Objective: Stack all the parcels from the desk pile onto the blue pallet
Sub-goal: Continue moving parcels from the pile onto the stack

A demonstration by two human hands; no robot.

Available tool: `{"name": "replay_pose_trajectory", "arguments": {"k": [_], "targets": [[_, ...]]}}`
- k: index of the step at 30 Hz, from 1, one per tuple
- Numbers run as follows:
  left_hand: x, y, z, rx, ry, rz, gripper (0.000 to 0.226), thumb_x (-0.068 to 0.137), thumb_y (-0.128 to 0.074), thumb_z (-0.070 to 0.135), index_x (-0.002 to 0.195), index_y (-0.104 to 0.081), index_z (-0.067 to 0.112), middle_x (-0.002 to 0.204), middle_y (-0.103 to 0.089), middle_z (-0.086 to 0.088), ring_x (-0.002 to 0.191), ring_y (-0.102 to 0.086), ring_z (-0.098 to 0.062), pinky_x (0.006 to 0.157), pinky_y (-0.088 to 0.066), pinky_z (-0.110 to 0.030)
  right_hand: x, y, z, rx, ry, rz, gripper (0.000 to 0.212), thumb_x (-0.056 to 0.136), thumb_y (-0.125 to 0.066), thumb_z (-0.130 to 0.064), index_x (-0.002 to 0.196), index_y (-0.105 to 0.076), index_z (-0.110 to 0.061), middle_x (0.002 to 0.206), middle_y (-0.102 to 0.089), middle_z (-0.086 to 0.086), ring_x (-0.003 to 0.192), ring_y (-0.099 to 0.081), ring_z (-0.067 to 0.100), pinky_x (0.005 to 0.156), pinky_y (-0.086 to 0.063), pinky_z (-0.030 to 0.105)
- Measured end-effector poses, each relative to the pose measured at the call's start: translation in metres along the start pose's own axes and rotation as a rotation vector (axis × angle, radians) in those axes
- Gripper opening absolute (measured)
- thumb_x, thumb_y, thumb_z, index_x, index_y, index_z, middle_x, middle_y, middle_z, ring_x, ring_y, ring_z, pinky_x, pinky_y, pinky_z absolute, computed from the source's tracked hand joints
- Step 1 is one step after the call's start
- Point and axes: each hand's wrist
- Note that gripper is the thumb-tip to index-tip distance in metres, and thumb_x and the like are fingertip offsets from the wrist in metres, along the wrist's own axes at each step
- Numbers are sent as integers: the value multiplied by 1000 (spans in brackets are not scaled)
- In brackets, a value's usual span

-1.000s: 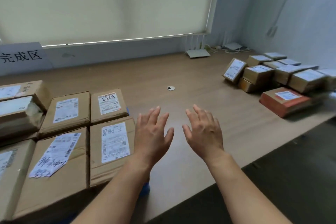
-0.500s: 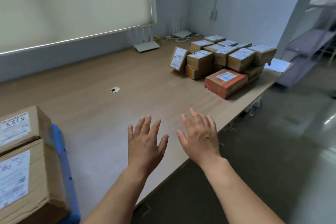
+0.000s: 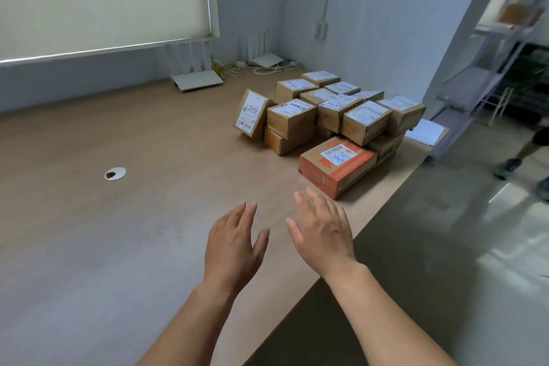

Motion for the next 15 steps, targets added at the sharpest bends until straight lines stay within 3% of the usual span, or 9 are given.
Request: {"name": "replay_pose_trajectory", "arguments": {"k": [4, 7, 15], "targets": [[56, -4, 8, -51, 42, 7, 54, 97, -36, 45, 147, -28, 27, 147, -40, 7, 134, -35, -12, 104, -30, -25, 55, 2, 27, 51, 20, -29, 51, 93, -52, -36, 138, -43, -15, 137, -48, 11, 126, -47, 26, 102, -38, 42], [87, -9, 10, -78, 100, -10, 47, 97, -36, 46, 141, -37, 32, 136, -52, 10, 126, -45, -11, 94, -40, -28, 86, -1, 45, 91, 12, -49, 48, 95, -46, -37, 138, -41, -16, 132, -50, 7, 121, -48, 22, 98, -39, 38], [142, -22, 16, -70, 175, 3, 40, 97, -38, 45, 134, -46, 33, 125, -60, 13, 119, -52, -9, 88, -43, -28, 140, -11, 85, 109, -24, -114, 37, 96, -46, -33, 128, -51, -15, 119, -56, 8, 110, -52, 25, 88, -40, 36]]}}
Point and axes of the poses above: each hand's wrist, its own x-axis towards the middle knuckle, its own y-axis out of the back of the hand, z = x × y
